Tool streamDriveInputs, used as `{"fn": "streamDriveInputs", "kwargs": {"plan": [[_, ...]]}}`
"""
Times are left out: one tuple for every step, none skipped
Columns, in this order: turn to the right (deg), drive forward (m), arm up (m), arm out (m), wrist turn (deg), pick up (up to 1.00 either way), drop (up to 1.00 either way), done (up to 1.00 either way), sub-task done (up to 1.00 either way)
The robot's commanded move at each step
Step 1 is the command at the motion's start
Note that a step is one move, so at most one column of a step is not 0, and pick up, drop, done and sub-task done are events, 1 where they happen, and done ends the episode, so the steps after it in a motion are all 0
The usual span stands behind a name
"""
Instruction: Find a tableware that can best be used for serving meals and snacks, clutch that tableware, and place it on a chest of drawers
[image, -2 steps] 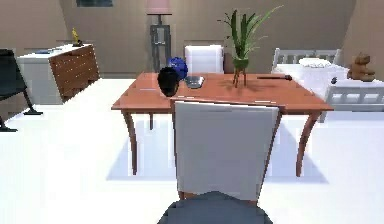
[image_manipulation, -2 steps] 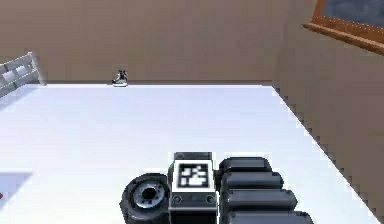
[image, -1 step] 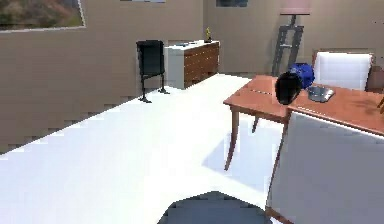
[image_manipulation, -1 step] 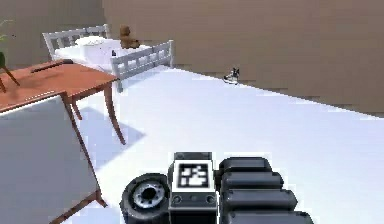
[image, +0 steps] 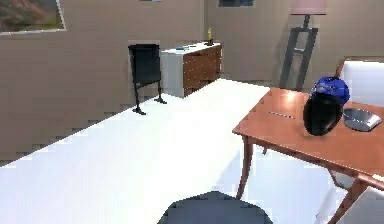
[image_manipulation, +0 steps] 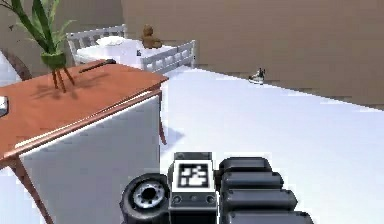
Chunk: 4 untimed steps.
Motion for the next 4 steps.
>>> {"fn": "streamDriveInputs", "kwargs": {"plan": [[-15.0, 0.00, 0.00, 0.00, 0.0, 0.00, 0.00, 0.00, 0.00], [0.0, 1.00, 0.00, 0.00, 0.0, 0.00, 0.00, 0.00, 0.00], [0.0, 0.20, 0.00, 0.00, 0.0, 0.00, 0.00, 0.00, 0.00], [36.0, 0.00, 0.00, 0.00, 0.0, 0.00, 0.00, 0.00, 0.00]]}}
